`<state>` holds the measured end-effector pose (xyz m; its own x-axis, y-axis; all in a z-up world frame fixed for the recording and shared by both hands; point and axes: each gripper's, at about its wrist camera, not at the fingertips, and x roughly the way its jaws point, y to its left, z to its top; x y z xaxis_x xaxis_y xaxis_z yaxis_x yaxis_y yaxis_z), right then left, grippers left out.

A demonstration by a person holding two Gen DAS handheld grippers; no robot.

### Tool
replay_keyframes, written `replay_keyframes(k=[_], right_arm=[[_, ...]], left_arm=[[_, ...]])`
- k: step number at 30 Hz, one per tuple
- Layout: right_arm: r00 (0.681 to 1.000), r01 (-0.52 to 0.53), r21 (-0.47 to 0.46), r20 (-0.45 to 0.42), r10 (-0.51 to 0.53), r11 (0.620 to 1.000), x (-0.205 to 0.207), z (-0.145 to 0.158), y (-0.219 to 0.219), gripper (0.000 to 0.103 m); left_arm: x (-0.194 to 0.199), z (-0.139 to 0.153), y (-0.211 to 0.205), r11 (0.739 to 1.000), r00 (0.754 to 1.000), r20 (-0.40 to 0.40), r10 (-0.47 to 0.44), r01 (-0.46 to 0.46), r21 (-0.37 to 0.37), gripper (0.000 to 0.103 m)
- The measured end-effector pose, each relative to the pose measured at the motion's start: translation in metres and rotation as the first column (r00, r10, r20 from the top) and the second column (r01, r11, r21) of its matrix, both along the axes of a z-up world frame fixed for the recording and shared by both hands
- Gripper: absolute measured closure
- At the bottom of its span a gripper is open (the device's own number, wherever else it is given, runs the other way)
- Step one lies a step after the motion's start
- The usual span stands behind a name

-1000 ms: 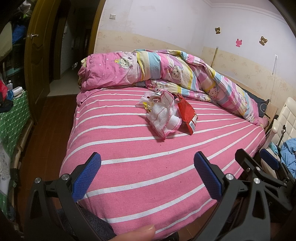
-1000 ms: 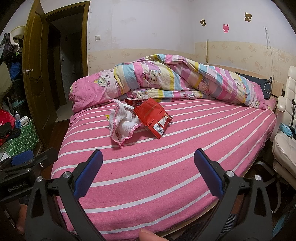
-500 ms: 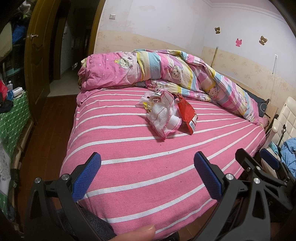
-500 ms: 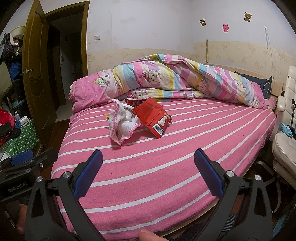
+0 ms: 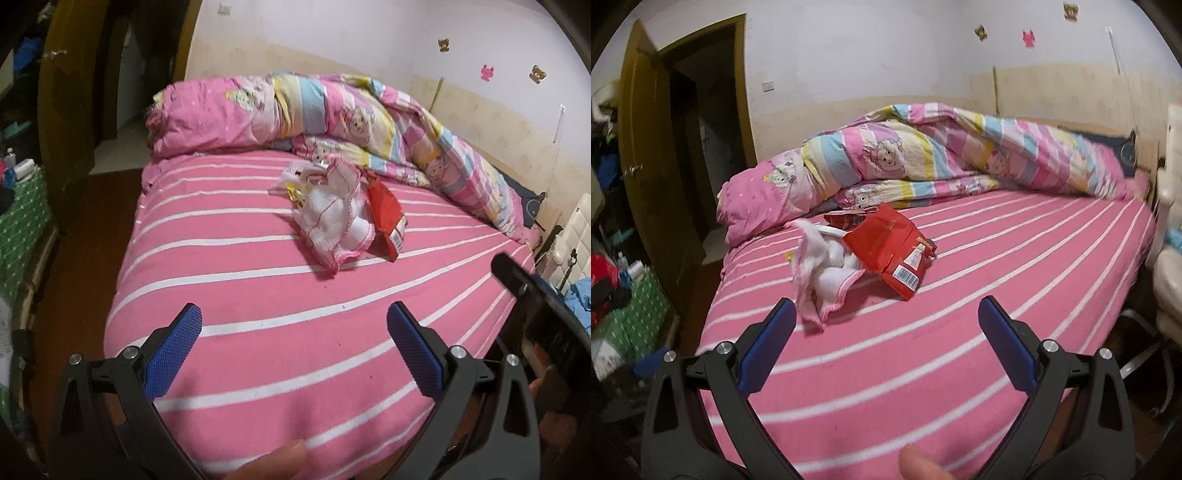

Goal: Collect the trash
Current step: 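Grasp the white cloth with the left tool while the right tool grasps the red snack bag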

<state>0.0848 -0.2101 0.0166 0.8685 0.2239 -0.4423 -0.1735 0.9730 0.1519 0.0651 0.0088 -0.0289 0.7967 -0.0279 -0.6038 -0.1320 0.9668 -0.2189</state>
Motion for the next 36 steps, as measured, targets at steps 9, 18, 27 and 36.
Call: replay_keyframes(k=[9, 18, 27, 36], right_arm=[[0.996, -0.014, 0.04, -0.09, 0.018, 0.999, 0.08, -0.014, -0.012, 0.005], [0.986, -0.112, -0.204, -0.143, 0.084, 0.972, 0.15, -0.046, 0.012, 0.005], [0.97, -0.214, -0.372, -0.19, 0.152, 0.903, 0.188, -0.08, 0.036, 0.011], [0.958, -0.254, -0.459, -0.238, 0.158, 0.852, 0.22, -0.112, 0.062, 0.038]], left_arm=[[0.059, -0.01, -0.01, 0.999, 0.999, 0.004, -0.054, 0.054, -0.002, 0.006], [0.113, -0.016, -0.022, 0.994, 0.995, 0.001, -0.102, 0.102, -0.037, 0.007], [0.164, -0.031, -0.021, 0.991, 0.992, -0.084, -0.097, 0.089, -0.097, 0.015], [0.198, -0.05, -0.021, 0.988, 0.98, -0.182, -0.075, 0.049, -0.145, 0.03]])
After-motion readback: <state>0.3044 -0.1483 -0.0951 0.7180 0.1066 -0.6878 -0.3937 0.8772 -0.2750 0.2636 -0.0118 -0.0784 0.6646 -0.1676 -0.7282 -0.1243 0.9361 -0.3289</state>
